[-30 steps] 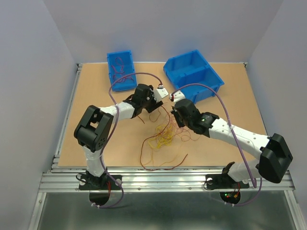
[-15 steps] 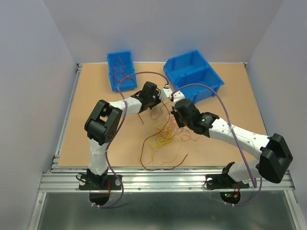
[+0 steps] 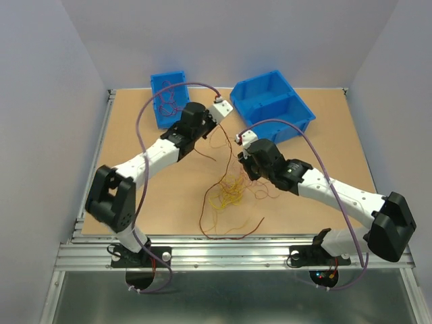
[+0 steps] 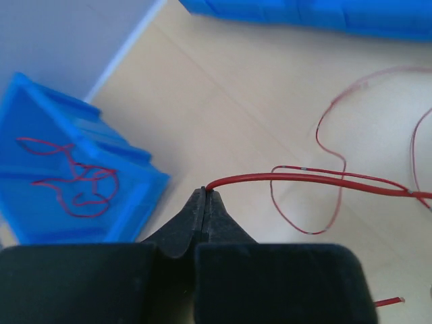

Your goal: Untangle the cables

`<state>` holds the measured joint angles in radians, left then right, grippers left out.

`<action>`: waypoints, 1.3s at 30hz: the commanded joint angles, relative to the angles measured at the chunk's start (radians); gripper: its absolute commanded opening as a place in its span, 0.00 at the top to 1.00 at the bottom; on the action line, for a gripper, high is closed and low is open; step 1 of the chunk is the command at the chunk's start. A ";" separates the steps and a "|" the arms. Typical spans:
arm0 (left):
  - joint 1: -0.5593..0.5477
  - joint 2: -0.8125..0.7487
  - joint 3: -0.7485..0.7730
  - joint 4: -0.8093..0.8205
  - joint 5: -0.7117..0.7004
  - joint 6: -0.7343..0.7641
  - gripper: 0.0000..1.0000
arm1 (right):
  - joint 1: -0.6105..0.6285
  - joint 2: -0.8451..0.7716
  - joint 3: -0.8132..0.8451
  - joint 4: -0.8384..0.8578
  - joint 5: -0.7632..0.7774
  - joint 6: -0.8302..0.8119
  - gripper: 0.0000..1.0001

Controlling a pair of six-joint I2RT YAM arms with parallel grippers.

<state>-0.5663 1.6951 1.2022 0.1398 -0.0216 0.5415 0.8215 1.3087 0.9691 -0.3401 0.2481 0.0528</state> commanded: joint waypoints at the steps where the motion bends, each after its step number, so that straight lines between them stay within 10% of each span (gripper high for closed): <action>1: 0.005 -0.263 -0.029 0.044 -0.029 -0.075 1.00 | 0.002 -0.023 -0.013 0.096 -0.140 -0.103 0.50; 6: 0.000 -0.451 -0.078 0.014 0.050 -0.081 1.00 | 0.002 -0.048 -0.030 0.216 -0.242 -0.180 0.31; 19: -0.067 -0.537 -0.151 -0.036 0.057 -0.066 1.00 | 0.001 -0.212 -0.234 0.825 -0.394 -0.157 0.33; 20: -0.072 -0.532 -0.154 -0.036 0.048 -0.063 1.00 | 0.001 -0.212 -0.233 0.823 -0.395 -0.154 0.35; 24: -0.086 -0.526 -0.173 -0.019 -0.020 -0.054 1.00 | 0.002 -0.203 -0.227 0.820 -0.344 -0.142 0.98; 29: -0.084 -0.514 -0.174 0.023 -0.166 -0.077 1.00 | -0.001 -0.232 -0.221 0.748 -0.305 -0.137 0.99; 33: -0.084 -0.526 -0.178 0.026 -0.141 -0.083 1.00 | 0.001 -0.239 -0.199 0.650 -0.369 -0.162 0.35; 39: -0.084 -0.540 -0.178 0.023 -0.149 -0.084 1.00 | 0.001 -0.200 -0.178 0.579 -0.366 -0.205 0.24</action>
<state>-0.6468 1.1950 1.0264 0.1013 -0.1497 0.4690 0.8204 1.0927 0.7513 0.2783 -0.1093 -0.1127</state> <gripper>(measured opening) 0.017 0.749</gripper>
